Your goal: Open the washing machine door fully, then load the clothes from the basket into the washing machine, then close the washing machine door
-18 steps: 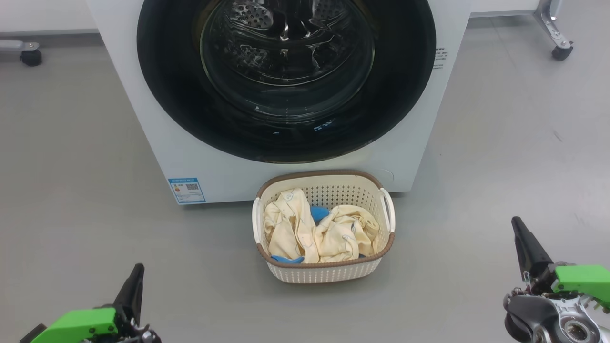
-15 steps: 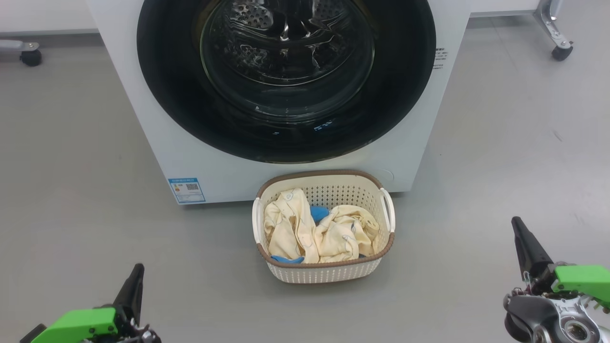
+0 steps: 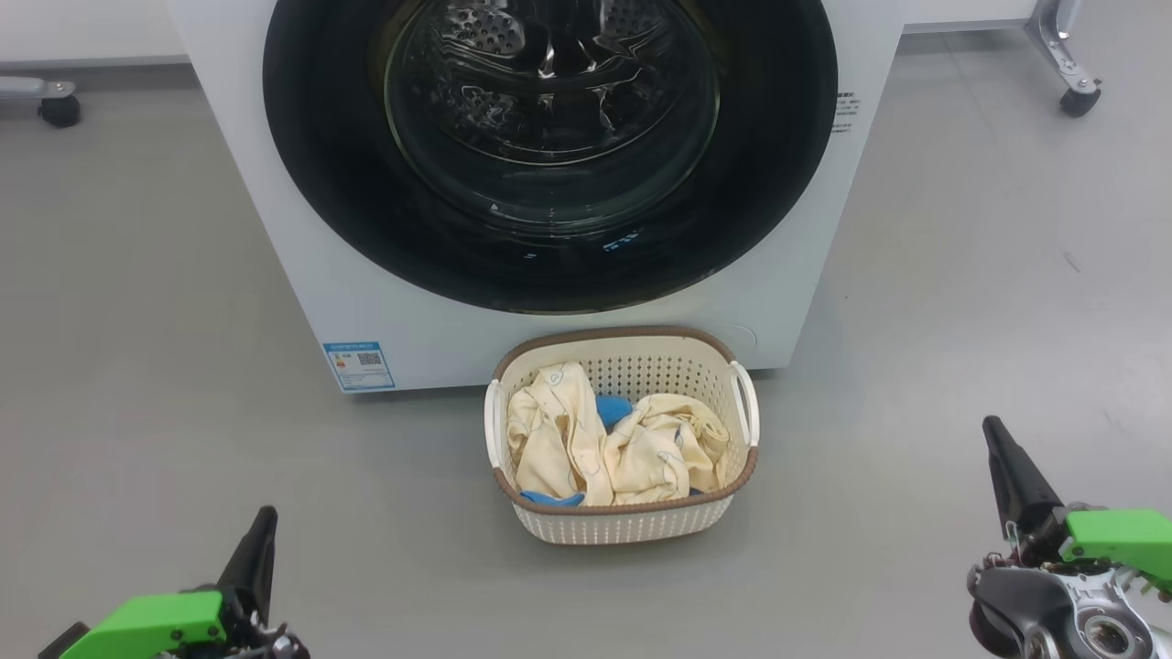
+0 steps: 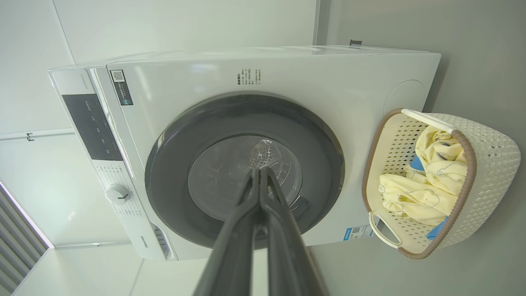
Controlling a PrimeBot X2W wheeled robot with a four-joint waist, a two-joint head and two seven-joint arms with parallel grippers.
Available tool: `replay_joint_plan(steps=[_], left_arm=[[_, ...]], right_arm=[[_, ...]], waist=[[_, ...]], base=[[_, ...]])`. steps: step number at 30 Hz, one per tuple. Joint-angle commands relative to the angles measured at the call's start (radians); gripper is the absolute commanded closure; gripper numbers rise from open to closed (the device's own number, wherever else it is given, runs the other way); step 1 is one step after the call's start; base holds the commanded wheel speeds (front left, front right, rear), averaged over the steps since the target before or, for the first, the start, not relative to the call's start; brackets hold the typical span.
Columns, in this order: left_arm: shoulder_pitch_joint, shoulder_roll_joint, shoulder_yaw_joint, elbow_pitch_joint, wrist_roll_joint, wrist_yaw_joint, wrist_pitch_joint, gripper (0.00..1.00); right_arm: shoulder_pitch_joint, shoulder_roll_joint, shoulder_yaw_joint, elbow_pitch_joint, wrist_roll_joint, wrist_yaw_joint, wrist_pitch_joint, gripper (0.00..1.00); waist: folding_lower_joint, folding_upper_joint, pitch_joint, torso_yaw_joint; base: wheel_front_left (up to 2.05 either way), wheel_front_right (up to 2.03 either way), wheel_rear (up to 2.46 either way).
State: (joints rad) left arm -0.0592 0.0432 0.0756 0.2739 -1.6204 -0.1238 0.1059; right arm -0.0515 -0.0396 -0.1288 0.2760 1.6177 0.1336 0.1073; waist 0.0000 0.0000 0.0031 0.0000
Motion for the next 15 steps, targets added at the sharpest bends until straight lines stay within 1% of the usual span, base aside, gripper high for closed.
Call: replay_joint_plan(steps=[1,9,10,11,12,13,15], left_arm=[[-0.049,0.009,0.037,-0.029,0.01,-0.007,0.006,1.0],[-0.049,0.009,0.037,-0.029,0.011,-0.007,0.006,1.0],[0.002,-0.001,0.0,0.01,0.0,0.001,-0.001,0.0],[0.008,-0.004,-0.002,0.025,0.0,0.001,-0.001,1.0],[0.008,-0.004,-0.002,0.025,0.0,0.001,-0.001,1.0],[0.018,-0.007,-0.005,0.042,0.0,0.001,-0.001,0.0],[0.02,-0.008,-0.007,0.043,0.003,0.001,-0.006,0.0]], right_arm=[[-0.056,-0.012,0.015,-0.031,-0.009,-0.003,0.006,1.0],[-0.056,-0.012,0.015,-0.031,-0.009,-0.003,0.006,1.0],[0.003,0.002,0.001,0.009,0.0,0.0,-0.001,0.0],[0.01,0.007,0.002,0.023,0.0,0.0,-0.001,1.0],[0.01,0.007,0.002,0.023,0.0,0.0,-0.001,1.0],[0.022,0.012,0.003,0.041,0.0,0.0,-0.001,0.0],[0.024,0.013,0.006,0.042,-0.004,0.0,-0.006,0.0]], waist=[[0.0,0.0,0.0,0.0],[0.0,0.0,0.0,0.0],[0.0,0.0,0.0,0.0],[0.0,0.0,0.0,0.0],[0.0,0.0,0.0,0.0],[0.0,0.0,0.0,0.0],[0.0,0.0,0.001,0.0]], base=[[0.0,0.0,0.0],[0.0,0.0,0.0],[0.0,0.0,0.0],[0.0,0.0,0.0],[0.0,0.0,0.0],[0.0,0.0,0.0],[0.0,0.0,0.0]])
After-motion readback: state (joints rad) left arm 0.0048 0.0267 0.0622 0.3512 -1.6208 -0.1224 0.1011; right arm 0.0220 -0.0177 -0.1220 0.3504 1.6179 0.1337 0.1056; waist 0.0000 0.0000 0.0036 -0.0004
